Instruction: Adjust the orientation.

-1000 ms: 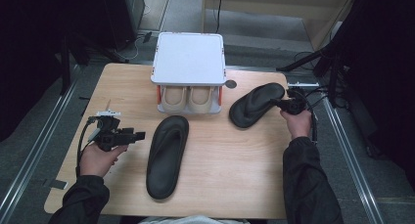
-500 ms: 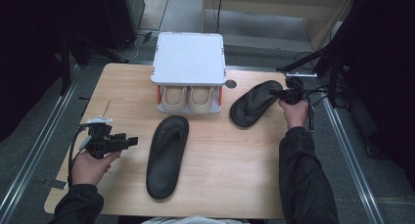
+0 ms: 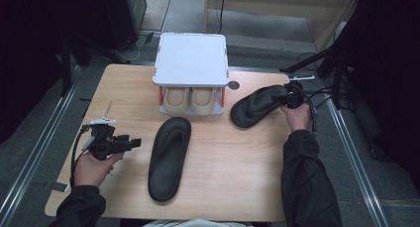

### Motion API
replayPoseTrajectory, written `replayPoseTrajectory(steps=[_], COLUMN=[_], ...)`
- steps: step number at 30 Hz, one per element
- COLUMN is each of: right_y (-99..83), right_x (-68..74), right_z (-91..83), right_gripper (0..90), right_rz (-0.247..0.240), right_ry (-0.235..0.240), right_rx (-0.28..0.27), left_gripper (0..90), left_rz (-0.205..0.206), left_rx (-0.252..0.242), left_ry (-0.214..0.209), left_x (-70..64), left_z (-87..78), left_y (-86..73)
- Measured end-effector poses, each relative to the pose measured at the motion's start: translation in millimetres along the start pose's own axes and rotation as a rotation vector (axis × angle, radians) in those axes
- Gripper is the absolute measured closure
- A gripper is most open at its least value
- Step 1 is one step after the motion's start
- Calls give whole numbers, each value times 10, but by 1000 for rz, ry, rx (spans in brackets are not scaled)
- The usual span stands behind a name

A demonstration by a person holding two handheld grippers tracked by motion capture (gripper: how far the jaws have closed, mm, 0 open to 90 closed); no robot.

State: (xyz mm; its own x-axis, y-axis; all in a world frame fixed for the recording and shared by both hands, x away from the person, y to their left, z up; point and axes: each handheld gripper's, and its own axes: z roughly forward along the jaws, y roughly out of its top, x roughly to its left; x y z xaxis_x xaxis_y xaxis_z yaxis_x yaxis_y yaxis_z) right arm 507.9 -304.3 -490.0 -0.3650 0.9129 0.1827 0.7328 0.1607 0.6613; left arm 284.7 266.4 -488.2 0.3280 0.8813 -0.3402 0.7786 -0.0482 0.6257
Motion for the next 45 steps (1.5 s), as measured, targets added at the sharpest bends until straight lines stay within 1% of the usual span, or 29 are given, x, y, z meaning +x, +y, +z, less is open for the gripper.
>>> replayPoseTrajectory(steps=[1, 3, 5, 10, 12, 16, 17, 19, 26, 28, 34, 40, 45], right_y=[-11, -67, -100, -212, -257, -341, -365, -395, -529, -557, -634, -688, -733], right_x=[3, 26, 45, 111, 136, 193, 215, 243, 364, 396, 511, 649, 784], right_z=[-14, -55, -90, -189, -222, -288, -306, -327, -420, -438, -485, -509, -529], right_gripper=[900, 900, 900, 900, 900, 900, 900, 900, 900, 900, 900, 900, 900], right_rz=[1, -8, -9, -14, -24, -25, -24, -34, -43, -47, -52, -75, -109], right_ry=[4, 6, 14, 18, 17, 17, 20, 20, 28, 33, 47, 64, 80], right_rx=[6, 7, 20, 32, 34, 43, 46, 49, 61, 64, 78, 96, 114], left_gripper=[406, 406, 406, 406, 406, 406, 406, 406, 405, 405, 405, 405, 405], left_rz=[6, 11, 15, 30, 35, 42, 49, 49, 47, 48, 52, 43, 38], left_rx=[7, 5, 7, 7, 6, 7, 11, 14, 27, 20, 24, 26, 24], left_ry=[-4, -10, -17, -33, -41, -52, -55, -56, -61, -62, -63, -62, -61], left_x=[-1, -11, -11, -23, -36, -40, -35, -33, -14, -16, -3, 21, 33], left_z=[8, 31, 46, 107, 134, 180, 186, 203, 244, 253, 266, 256, 250], left_y=[12, 39, 65, 139, 172, 232, 248, 277, 345, 356, 379, 382, 380])
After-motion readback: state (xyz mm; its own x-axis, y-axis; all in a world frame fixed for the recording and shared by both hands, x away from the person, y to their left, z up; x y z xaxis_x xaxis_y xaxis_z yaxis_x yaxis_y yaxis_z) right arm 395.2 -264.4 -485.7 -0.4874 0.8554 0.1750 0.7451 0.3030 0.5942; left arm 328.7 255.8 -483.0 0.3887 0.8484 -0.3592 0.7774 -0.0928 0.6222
